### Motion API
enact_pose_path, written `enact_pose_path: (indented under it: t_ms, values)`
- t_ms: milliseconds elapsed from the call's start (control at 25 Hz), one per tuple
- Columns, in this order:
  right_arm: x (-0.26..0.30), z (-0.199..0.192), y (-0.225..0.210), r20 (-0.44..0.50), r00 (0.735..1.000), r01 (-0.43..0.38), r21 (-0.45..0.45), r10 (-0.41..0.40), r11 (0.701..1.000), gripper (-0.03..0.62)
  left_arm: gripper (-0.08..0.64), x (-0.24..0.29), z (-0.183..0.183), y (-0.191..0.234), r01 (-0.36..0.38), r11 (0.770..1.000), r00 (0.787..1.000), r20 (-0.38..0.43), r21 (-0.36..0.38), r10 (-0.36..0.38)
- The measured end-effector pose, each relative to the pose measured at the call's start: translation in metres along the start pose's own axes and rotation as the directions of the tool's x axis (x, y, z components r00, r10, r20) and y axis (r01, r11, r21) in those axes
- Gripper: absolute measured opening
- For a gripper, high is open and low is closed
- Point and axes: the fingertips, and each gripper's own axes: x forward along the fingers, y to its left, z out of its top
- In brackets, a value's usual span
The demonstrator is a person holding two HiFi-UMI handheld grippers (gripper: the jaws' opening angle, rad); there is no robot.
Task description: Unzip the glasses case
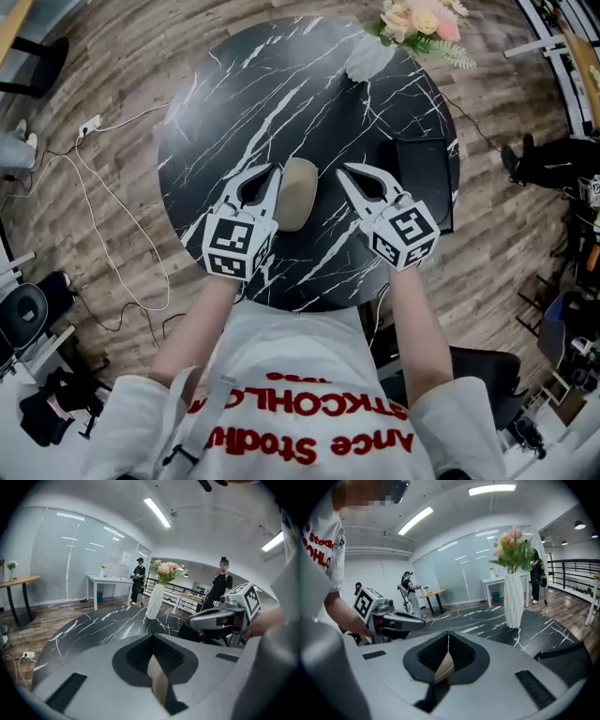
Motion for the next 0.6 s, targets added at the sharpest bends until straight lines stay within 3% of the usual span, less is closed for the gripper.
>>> enact_pose_path:
  t_ms: [160, 320, 480, 600]
  values:
    - [0.031, -0.044, -0.011, -0.152, 0.987, -0.061, -0.044, 0.054, 0.997, 0.017, 0.007, 0.022, -0.024, -0.006, 0.020, 0.999, 0.996, -0.086, 0.025, -0.018]
    - [0.049, -0.085, -0.014, -0.354, 0.928, -0.193, -0.186, 0.118, 0.963, 0.031, 0.008, 0.035, -0.039, -0.022, 0.094, 0.992, 0.982, -0.171, 0.087, -0.079]
    - [0.056, -0.106, -0.016, -0.499, 0.855, -0.339, -0.335, 0.140, 0.879, 0.095, 0.009, 0.045, -0.053, -0.029, 0.132, 0.985, 0.964, -0.246, 0.109, -0.102]
    - [0.061, -0.112, -0.013, -0.569, 0.811, -0.439, -0.437, 0.138, 0.785, 0.097, 0.009, 0.047, -0.062, -0.025, 0.124, 0.989, 0.957, -0.272, 0.076, -0.099]
